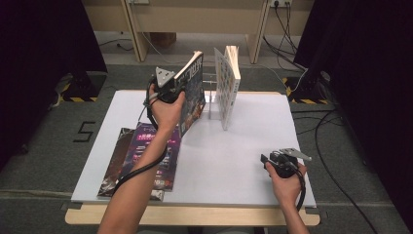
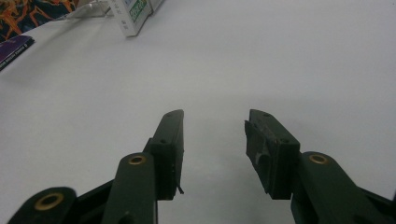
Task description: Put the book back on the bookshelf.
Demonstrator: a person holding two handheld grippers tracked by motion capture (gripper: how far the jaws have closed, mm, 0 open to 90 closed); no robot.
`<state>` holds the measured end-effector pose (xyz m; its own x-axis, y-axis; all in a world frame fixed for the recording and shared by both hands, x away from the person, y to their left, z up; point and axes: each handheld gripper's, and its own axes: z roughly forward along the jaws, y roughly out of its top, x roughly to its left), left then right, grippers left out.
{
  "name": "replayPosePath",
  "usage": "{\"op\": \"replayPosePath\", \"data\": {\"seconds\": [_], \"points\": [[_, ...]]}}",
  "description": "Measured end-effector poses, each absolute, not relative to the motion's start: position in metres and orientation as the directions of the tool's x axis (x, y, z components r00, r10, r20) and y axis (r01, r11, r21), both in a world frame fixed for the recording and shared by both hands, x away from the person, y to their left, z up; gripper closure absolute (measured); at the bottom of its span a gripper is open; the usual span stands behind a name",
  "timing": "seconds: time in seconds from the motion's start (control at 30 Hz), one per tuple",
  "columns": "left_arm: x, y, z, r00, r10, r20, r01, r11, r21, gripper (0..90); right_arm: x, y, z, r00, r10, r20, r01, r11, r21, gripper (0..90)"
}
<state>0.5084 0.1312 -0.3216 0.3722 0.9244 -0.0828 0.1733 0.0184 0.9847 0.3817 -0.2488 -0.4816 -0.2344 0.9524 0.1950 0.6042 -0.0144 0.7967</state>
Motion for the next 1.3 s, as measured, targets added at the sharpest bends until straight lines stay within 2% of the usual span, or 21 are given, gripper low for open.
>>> {"op": "replayPosePath", "data": {"seconds": [0.6,1.3], "points": [[0.516,0.126,-0.319,0.354,0.933,-0.063,0.150,0.010,0.989,82.5,0.382,-0.248,-0.482,-0.234,0.952,0.200,0.609,-0.017,0.793,56.8],[0.529,0.121,-0.316,0.349,0.934,-0.082,0.141,0.035,0.989,82.4,0.382,-0.249,-0.483,-0.232,0.950,0.210,0.609,-0.026,0.793,56.8]]}}
